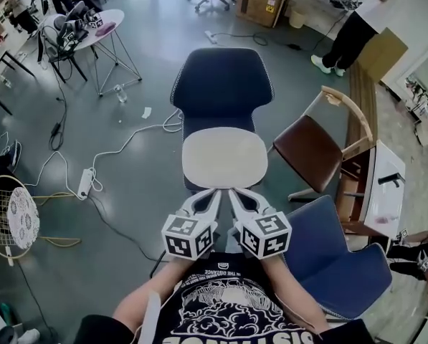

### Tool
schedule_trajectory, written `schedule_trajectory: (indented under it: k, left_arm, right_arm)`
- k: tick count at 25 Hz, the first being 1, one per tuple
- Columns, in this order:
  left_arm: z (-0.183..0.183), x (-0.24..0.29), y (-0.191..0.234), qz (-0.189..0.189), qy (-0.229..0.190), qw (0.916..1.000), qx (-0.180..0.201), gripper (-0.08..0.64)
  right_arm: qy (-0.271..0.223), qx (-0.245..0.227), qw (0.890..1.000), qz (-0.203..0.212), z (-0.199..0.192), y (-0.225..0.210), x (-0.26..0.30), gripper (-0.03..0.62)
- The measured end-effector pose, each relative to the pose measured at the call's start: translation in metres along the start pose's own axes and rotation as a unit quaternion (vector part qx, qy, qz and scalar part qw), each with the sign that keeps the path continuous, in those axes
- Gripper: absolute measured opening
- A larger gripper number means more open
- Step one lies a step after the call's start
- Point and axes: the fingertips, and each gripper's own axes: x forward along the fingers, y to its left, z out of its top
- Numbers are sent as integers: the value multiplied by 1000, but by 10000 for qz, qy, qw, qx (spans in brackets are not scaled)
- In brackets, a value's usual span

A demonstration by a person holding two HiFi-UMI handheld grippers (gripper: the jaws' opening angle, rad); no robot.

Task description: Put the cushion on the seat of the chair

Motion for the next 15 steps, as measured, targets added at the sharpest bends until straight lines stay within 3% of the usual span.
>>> schedule_trajectory:
  k: [8,15]
  left_arm:
    - [1,4,-14,-286,18,9995,120,-8]
    - [-4,4,-17,-319,76,9994,111,-8]
  right_arm:
    - [-33,-16,9999,-113,-1,-3,-9,-3]
    - [-23,-11,9999,-124,-4,-3,-14,-3]
